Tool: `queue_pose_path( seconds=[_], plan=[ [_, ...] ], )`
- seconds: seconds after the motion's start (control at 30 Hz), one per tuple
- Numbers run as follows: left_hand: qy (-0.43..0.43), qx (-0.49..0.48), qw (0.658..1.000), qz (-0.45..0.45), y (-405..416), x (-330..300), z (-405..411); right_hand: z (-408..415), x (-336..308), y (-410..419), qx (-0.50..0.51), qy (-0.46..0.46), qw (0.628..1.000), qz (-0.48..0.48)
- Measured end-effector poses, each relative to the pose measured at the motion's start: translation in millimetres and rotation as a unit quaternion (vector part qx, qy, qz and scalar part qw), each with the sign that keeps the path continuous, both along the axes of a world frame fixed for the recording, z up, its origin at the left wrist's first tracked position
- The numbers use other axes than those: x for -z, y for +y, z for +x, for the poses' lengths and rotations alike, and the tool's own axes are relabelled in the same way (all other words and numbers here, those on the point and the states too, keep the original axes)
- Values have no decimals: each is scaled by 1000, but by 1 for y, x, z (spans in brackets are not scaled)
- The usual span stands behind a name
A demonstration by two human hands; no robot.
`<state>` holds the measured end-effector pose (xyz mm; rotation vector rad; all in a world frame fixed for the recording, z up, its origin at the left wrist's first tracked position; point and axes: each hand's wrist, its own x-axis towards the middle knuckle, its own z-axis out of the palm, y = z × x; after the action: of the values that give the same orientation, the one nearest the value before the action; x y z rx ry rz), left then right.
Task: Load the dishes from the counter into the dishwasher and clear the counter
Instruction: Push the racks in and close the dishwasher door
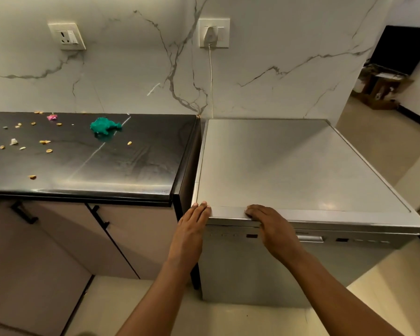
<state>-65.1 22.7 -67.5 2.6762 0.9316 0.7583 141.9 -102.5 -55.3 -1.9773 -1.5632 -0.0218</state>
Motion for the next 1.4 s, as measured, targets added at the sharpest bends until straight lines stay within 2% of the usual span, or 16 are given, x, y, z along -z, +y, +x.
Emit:
queue_pose_path(
  seconds=[0.17,0.27,0.37,0.5,0.7,0.83,1.4],
  plan=[
    [-36,32,999,-19,8,13,-3,2,17,-4,1,-3,999,37],
    [-53,36,998,3,8,28,-6,2,27,2,39,-25,994,99],
    [-75,26,996,37,8,42,-1,6,37,6,21,-69,984,161],
    [-95,20,992,86,9,58,5,27,62,-1,36,-148,959,238],
    [-64,26,981,179,21,67,2,42,84,4,2,-178,918,353],
    [-74,15,970,232,27,76,4,48,93,10,-3,-200,887,417],
    [-124,-29,963,236,16,79,15,44,87,4,-12,-191,904,382]
  ],
)
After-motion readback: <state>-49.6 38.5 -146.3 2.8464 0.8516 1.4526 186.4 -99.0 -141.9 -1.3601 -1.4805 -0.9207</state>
